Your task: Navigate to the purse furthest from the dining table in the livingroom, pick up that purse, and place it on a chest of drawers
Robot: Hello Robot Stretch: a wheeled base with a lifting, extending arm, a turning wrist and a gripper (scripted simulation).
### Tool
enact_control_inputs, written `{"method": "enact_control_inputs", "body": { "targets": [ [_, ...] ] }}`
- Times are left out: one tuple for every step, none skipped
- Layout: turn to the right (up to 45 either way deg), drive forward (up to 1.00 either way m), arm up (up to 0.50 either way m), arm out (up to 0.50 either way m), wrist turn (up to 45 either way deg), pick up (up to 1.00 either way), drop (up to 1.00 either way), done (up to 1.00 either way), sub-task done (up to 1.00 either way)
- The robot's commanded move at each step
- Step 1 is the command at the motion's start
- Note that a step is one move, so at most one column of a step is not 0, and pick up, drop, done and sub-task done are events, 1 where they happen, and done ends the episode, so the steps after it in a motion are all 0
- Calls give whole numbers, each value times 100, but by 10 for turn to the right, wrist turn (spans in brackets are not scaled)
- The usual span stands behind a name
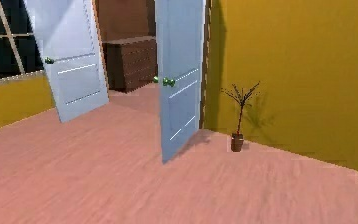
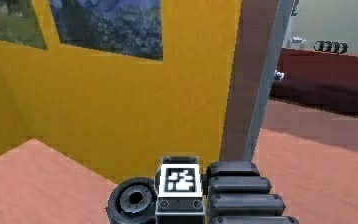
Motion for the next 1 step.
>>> {"method": "enact_control_inputs", "body": {
  "targets": [
    [0, 70, 0, 0, 0, 0, 0, 0, 0]
  ]
}}
